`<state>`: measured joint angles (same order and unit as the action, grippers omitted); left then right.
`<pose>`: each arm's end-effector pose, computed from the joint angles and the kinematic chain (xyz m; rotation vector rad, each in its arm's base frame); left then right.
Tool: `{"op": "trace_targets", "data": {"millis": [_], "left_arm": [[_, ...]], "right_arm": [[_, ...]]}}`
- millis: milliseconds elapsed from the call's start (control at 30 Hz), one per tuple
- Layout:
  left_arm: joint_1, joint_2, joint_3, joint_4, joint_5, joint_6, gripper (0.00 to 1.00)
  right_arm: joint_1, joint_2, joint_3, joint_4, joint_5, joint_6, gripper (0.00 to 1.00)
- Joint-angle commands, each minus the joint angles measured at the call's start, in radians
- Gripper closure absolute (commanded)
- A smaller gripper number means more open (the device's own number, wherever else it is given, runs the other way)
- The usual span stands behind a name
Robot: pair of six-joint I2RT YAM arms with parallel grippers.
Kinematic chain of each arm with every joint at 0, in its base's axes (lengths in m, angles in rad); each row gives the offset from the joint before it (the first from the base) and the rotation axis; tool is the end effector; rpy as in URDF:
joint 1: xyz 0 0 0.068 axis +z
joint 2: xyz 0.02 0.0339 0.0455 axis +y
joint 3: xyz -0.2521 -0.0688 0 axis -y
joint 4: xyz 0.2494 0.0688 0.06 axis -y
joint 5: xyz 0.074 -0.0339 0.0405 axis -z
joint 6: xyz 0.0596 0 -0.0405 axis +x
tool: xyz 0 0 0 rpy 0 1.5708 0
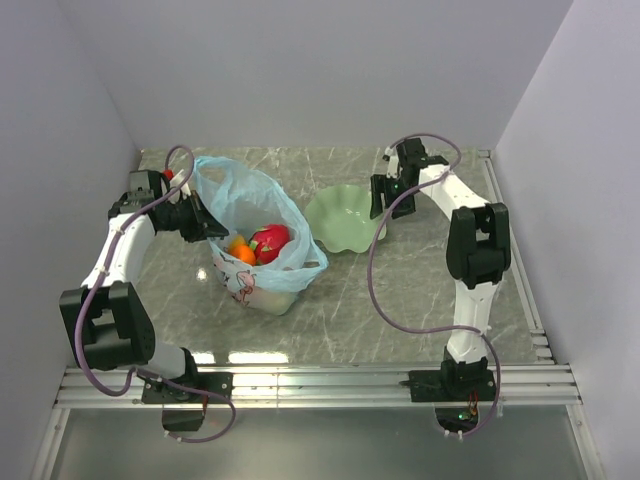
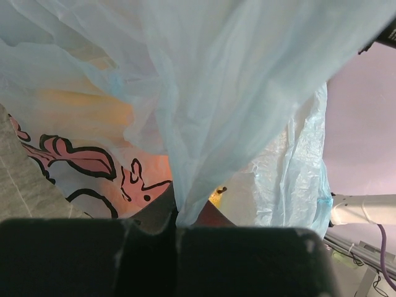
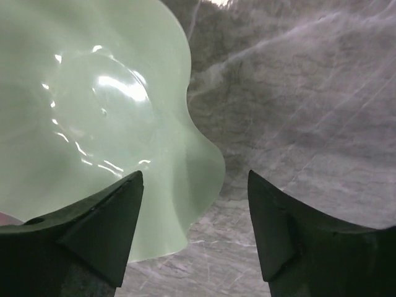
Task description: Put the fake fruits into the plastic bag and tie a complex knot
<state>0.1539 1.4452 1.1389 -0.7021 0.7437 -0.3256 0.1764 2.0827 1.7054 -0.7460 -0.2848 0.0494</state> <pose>0.3097 0.0072 0.2459 -0.3157 2.4610 -1.0191 0.4442 0.0962 0.1789 -0.2587 2.6832 0.4529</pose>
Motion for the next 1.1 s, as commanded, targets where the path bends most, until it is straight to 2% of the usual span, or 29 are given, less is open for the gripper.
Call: {"op": "trace_targets", "data": {"millis": [0, 33, 200, 233, 300, 333, 500, 633, 767, 833, 867, 900, 933, 967, 1000, 1067], "left_arm": [[0.006, 0.004, 0.042, 0.012, 0.011, 0.022, 1.0], [0.007, 0.004, 0.041, 0.013, 0.01, 0.016, 1.0], [0.006, 0.003, 0.033, 0.019, 0.016, -0.001, 1.0], [0.006, 0.003, 0.025, 0.023, 0.017, -0.004, 1.0], [0.006, 0.004, 0.022, 0.024, 0.02, -0.006, 1.0], [0.006, 0.004, 0.019, 0.026, 0.02, -0.006, 1.0], [0.006, 0.003, 0.007, 0.042, 0.034, -0.013, 1.0], [0.004, -0.009, -0.001, 0.05, 0.046, -0.01, 1.0], [0.003, -0.014, -0.011, 0.044, 0.046, 0.013, 1.0], [0.003, -0.016, -0.024, 0.041, 0.046, 0.023, 1.0], [0.003, -0.014, -0.027, 0.041, 0.046, 0.026, 1.0], [0.003, -0.012, -0.031, 0.038, 0.046, 0.031, 1.0], [0.001, -0.012, -0.031, 0.036, 0.045, 0.034, 1.0], [0.001, -0.012, -0.03, 0.035, 0.045, 0.036, 1.0], [0.001, -0.016, -0.027, 0.033, 0.04, 0.04, 0.99], [0.001, -0.026, -0.025, 0.036, 0.036, 0.039, 0.94]], "right_arm": [[-0.018, 0.014, -0.015, 0.008, -0.04, 0.013, 0.28], [-0.025, 0.026, -0.023, 0.007, -0.06, 0.021, 0.36], [-0.075, 0.011, -0.059, -0.003, -0.114, 0.021, 0.62], [-0.087, -0.005, -0.075, -0.015, -0.123, 0.017, 0.76], [-0.135, -0.026, -0.096, -0.054, -0.135, -0.016, 0.88], [-0.155, -0.051, -0.122, -0.068, -0.137, -0.029, 1.0], [-0.326, -0.133, -0.203, -0.174, -0.093, -0.209, 1.0], [-0.509, -0.223, -0.259, -0.196, 0.016, -0.387, 1.0], [-0.606, -0.25, -0.27, -0.184, 0.098, -0.554, 1.0], [-0.609, -0.239, -0.263, -0.179, 0.125, -0.575, 0.89], [-0.604, -0.233, -0.257, -0.184, 0.127, -0.583, 0.76], [-0.6, -0.228, -0.245, -0.193, 0.122, -0.576, 0.45], [-0.595, -0.222, -0.216, -0.202, 0.099, -0.565, 0.33], [-0.579, -0.222, -0.204, -0.208, 0.084, -0.545, 0.26], [-0.565, -0.231, -0.179, -0.219, 0.072, -0.536, 0.12], [-0.54, -0.251, -0.161, -0.227, 0.01, -0.51, 0.11]]}}
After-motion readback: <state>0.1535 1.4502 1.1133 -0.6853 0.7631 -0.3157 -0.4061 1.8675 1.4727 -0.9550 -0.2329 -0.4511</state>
